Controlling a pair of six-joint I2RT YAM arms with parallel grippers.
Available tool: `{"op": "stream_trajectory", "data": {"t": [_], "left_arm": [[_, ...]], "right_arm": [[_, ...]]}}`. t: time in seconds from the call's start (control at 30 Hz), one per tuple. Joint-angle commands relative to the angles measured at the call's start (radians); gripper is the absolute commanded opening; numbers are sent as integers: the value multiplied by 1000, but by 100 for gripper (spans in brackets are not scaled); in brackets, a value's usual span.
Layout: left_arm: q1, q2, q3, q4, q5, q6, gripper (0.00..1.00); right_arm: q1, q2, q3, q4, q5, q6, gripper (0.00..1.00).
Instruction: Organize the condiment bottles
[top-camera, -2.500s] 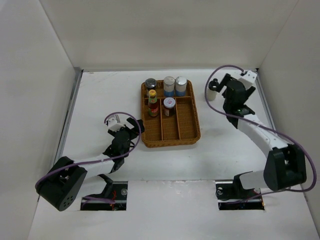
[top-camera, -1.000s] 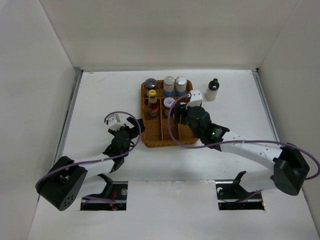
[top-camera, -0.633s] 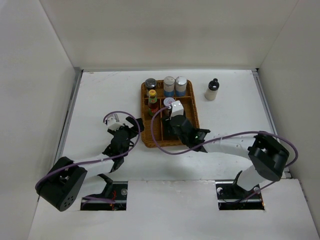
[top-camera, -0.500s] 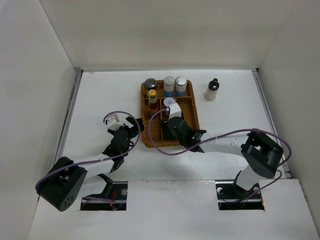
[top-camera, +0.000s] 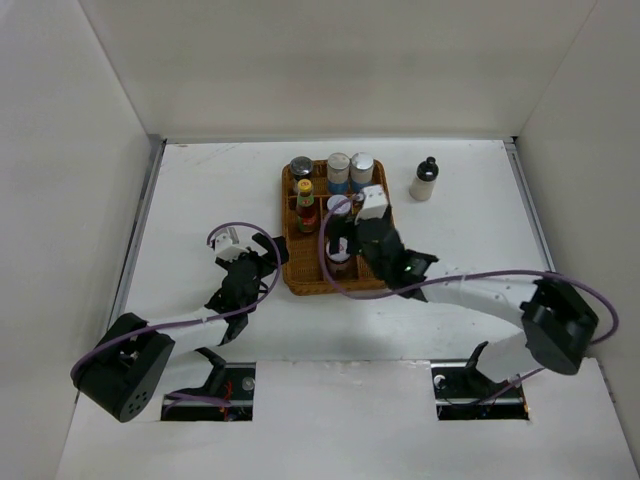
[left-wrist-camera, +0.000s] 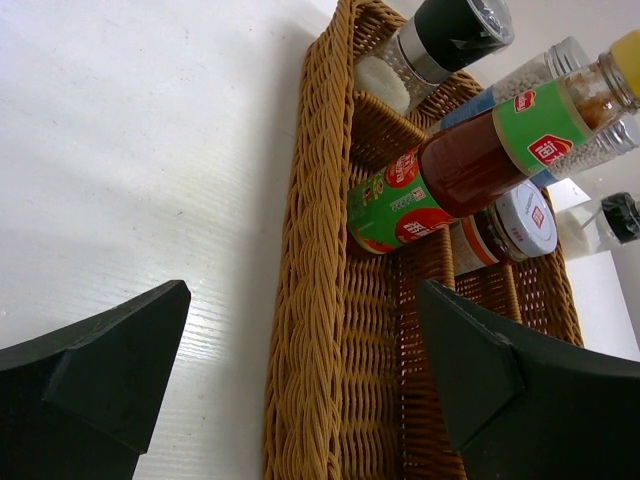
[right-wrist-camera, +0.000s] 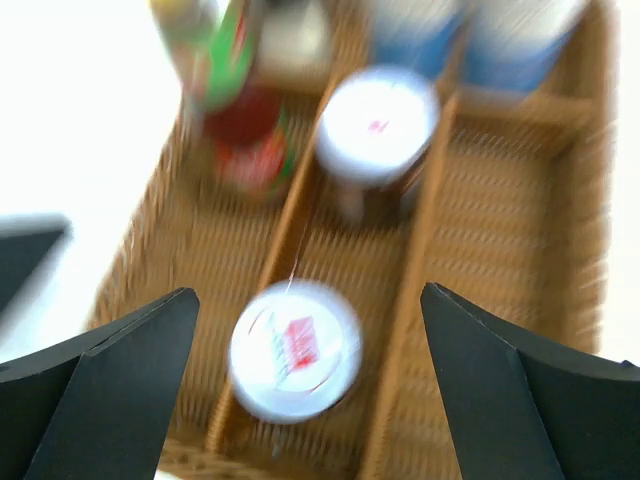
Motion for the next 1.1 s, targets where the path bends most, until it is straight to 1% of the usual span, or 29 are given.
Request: {"op": "stream_trajectory", "data": {"t": [0.0, 0.07, 0.17, 0.23, 0.3, 0.47, 0.6, 0.77, 0.8, 0.83, 0.9, 0.97, 1.0, 1.07], "left_arm": [[-1, -6, 22, 46, 11, -9, 100], [1, 8, 26, 46, 11, -9, 100], [-1, -1, 23, 46, 11, -9, 100], [-1, -9, 20, 46, 5, -9, 100], [5, 2, 22, 46, 11, -9, 100], [-1, 12, 28, 46, 11, -9, 100], [-1, 22, 33, 46, 23, -10, 100], [5, 28, 34, 47, 25, -10, 100], [5, 25, 34, 47, 25, -10, 100], [5, 20, 34, 47, 25, -10, 100], [8, 20, 34, 47, 25, -10, 100], [14, 22, 31, 47, 25, -10, 100], [13, 19, 31, 47, 25, -10, 100], [11, 14, 31, 47, 25, -10, 100]], "right_arm": [[-159, -100, 15, 35, 29, 3, 100], [-283, -94, 29, 24, 36, 16, 100], [-455, -1, 105, 7, 43, 11, 100], [-540, 87, 179, -26, 12, -12, 100], [-598, 165, 243, -53, -23, -20, 100], [-681, 317, 348, -44, -114, -15, 100], [-707, 404, 412, 6, -195, -26, 100], [-738, 513, 498, 9, -188, -20, 100], [-744, 529, 509, 10, -180, -17, 91], [-745, 533, 513, 6, -177, -14, 79], [-742, 498, 475, 24, -159, -9, 64], [-739, 411, 405, 71, -113, -7, 56], [-727, 351, 363, 100, -97, -12, 55], [-687, 235, 290, 131, -70, -26, 55]]}}
